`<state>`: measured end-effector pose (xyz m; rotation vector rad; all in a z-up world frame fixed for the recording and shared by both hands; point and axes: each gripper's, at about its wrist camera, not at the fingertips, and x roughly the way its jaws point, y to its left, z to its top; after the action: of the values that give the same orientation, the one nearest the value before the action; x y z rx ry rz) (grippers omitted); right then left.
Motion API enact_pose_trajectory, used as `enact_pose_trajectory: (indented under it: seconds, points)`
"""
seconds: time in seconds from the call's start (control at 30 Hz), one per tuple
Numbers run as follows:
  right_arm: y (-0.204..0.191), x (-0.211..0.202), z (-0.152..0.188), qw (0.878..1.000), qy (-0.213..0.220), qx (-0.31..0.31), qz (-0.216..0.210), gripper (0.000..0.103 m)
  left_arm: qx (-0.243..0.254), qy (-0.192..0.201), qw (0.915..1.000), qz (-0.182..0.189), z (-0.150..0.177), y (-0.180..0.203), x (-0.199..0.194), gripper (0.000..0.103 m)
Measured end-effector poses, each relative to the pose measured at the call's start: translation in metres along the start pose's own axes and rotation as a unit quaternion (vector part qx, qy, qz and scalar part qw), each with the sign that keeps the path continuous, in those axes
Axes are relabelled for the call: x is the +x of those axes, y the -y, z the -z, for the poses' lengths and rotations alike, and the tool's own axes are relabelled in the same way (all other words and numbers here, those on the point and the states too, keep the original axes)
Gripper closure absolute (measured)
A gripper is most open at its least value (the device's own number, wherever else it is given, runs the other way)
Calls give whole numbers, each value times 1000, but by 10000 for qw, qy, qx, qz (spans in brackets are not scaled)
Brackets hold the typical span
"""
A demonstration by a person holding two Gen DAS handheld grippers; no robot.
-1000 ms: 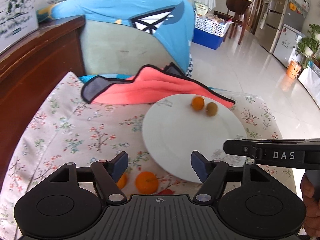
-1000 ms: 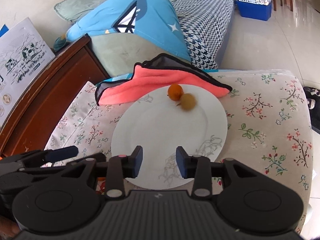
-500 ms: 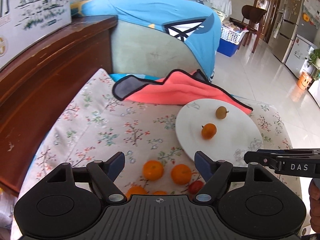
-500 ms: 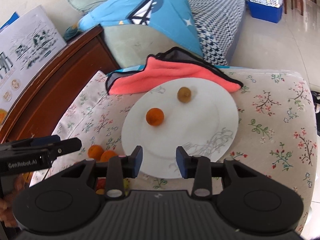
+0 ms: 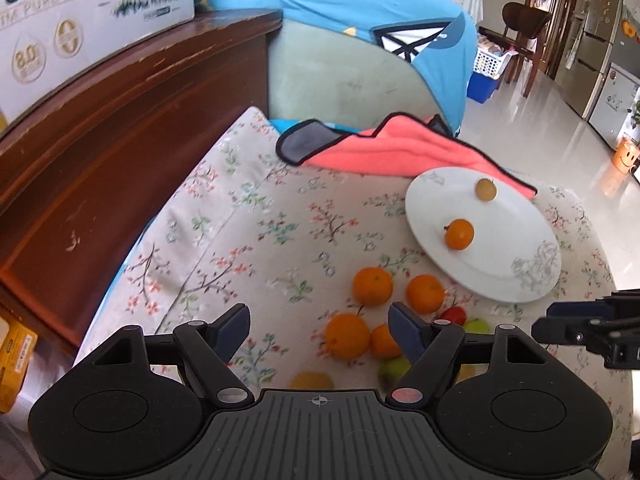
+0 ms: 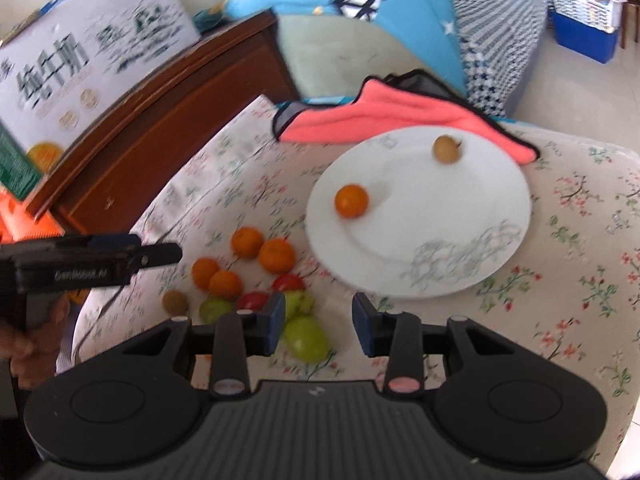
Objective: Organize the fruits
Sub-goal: 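Move both open tools back to the fruit pile, then grasp a brown kiwi with the left tool while the right tool grasps a green jujube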
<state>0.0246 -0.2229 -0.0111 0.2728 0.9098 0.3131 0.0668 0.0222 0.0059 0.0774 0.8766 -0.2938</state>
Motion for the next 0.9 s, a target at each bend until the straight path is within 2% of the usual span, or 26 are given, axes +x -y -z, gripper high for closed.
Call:
enact_pose_trajectory:
  seconds: [0.23,0.5,0.6,0.77,0.9]
  points:
    - [-9,6,11,9991,-239,-338,-92,64,433,-142,9988,188,14,-5,-1,28]
    - [-9,14,14,9985,-392,-374,-62,64,1131,-338,9922,405,36,3,2,28]
    - [-11,17,14,9981,-433,-440,-47,64,1164,-361,9915,466,38,2,5,28]
    - [-18,23,15,9967,-439,-675,84,54,1237,-393,9904,475,42,4,12,29]
    - [-20,28,14,9960,-452,-762,149,54,1214,-417,9907,455,42,3,17,36]
